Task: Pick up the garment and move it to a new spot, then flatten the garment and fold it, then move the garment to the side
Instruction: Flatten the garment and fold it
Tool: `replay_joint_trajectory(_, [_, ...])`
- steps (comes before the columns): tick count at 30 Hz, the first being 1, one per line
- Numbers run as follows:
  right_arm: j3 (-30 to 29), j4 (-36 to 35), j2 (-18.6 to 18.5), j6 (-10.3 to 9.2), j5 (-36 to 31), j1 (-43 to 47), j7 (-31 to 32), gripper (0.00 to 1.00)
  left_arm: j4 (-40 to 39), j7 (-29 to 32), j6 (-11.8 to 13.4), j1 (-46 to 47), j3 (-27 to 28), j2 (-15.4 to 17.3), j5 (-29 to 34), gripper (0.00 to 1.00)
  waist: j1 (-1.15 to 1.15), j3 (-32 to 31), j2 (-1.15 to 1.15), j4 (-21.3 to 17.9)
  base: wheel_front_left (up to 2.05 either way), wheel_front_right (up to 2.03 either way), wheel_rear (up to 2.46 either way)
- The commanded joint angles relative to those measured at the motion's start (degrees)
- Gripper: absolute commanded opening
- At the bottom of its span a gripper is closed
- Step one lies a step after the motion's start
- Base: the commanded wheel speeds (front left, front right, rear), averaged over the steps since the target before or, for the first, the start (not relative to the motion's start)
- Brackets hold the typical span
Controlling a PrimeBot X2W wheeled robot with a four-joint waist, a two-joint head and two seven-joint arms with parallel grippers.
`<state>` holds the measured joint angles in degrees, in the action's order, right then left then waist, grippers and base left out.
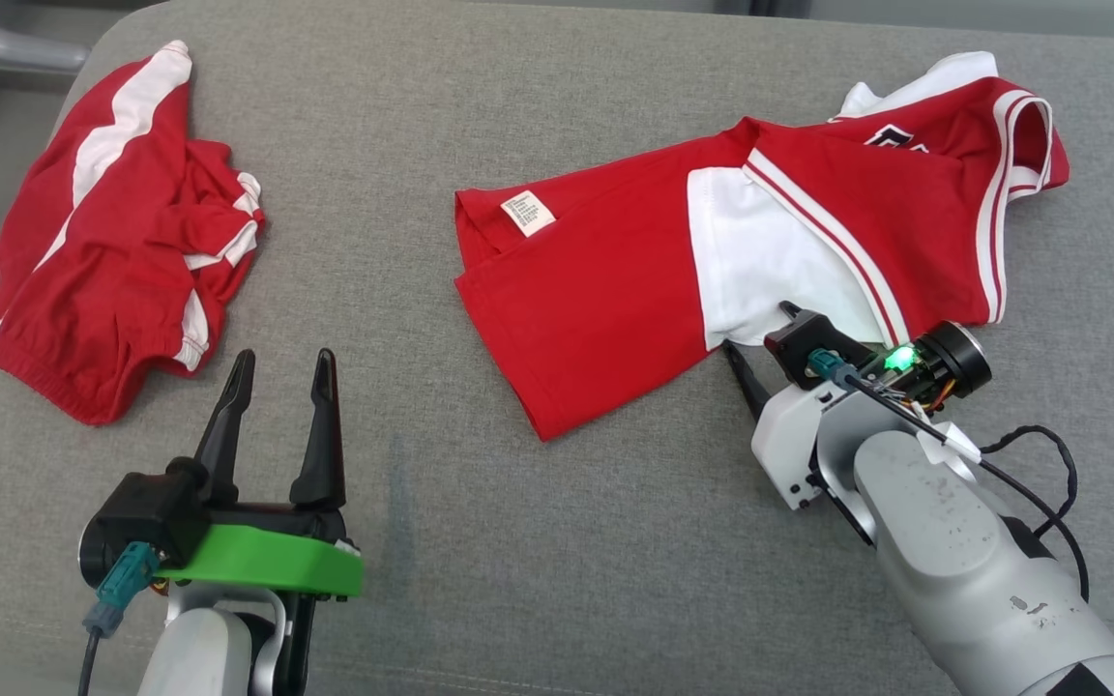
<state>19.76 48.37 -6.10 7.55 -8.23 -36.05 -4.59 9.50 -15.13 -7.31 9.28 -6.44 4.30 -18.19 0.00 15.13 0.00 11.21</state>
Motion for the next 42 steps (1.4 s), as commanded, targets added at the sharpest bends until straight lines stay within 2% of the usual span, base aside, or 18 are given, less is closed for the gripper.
replay_joint_trajectory(1, [-0.74, 1.08, -0.34, -0.12, -0.74, 0.15, 0.42, 1.00, -0.09, -0.03, -0.25, 0.71, 0.01, -0.19, -0.24, 1.00, 0.00, 0.36, 0.00, 0.49, 0.00, 0.00, 0.00])
replay_joint_trajectory(3, [-0.99, 1.59, 0.03, -0.11, -0.65, 0.79, 0.11, 1.00, 0.02, -0.03, -0.26, 0.85, -0.09, -0.30, -0.22, 1.00, 0.00, 0.25, 0.00, 0.72, 0.00, 0.00, 0.00])
replay_joint_trajectory(10, [-3.35, 1.24, -3.08, -0.14, -1.64, 3.65, 0.80, 1.00, 0.02, -0.03, -0.26, 0.08, 0.23, -0.52, -0.07, 1.00, 0.00, -0.35, 0.00, 0.44, 0.00, 0.00, 0.00])
replay_joint_trajectory(15, [-5.70, 0.28, -3.48, -0.16, -2.22, 4.37, 1.86, 1.00, -0.02, -0.03, -0.26, 0.11, 0.07, -0.45, 0.07, 1.00, 0.00, -0.55, 0.00, -0.02, 0.00, 0.00, 0.00])
replay_joint_trajectory(25, [-4.63, -1.43, -4.80, -0.13, -2.52, 5.68, 3.68, 1.00, 0.14, -0.03, -0.26, -0.26, -0.33, 0.00, -0.39, 1.00, 0.00, -0.56, 0.00, -0.13, 0.00, 0.00, 0.00])
replay_joint_trajectory(35, [-5.19, -1.04, -3.52, -0.12, -3.26, 1.83, 2.46, 1.00, 0.09, -0.03, -0.26, 0.76, -0.97, 0.24, -0.52, 1.00, 0.00, 0.15, 0.00, 0.51, 0.00, 0.00, 0.00])
replay_joint_trajectory(36, [-5.27, -0.83, -3.37, -0.12, -3.26, 1.54, 2.30, 0.85, 0.13, -0.03, -0.26, 0.81, -0.95, 0.25, -0.56, 1.00, 0.00, 0.21, 0.00, 0.63, 0.00, 0.00, 0.00])
replay_joint_trajectory(37, [-5.34, -0.74, -3.30, -0.12, -3.32, 1.31, 1.94, 0.53, 0.12, -0.03, -0.26, 0.88, -0.90, 0.25, -0.56, 1.00, 0.00, 0.30, 0.00, 0.71, 0.00, 0.00, 0.00])
replay_joint_trajectory(38, [-5.48, -0.61, -3.29, -0.12, -3.39, 1.08, 1.70, 0.00, 0.09, -0.03, -0.26, 1.01, -0.84, 0.24, -0.57, 1.00, 0.00, 0.40, 0.00, 0.80, 0.00, 0.00, 0.00])
replay_joint_trajectory(42, [-6.20, -0.79, -3.17, -0.12, -3.39, 1.36, 0.51, 0.00, -0.04, -0.03, -0.26, 1.08, -0.41, 0.16, -0.52, 1.00, 0.00, 0.52, 0.00, 0.87, 0.00, 0.00, 0.00])
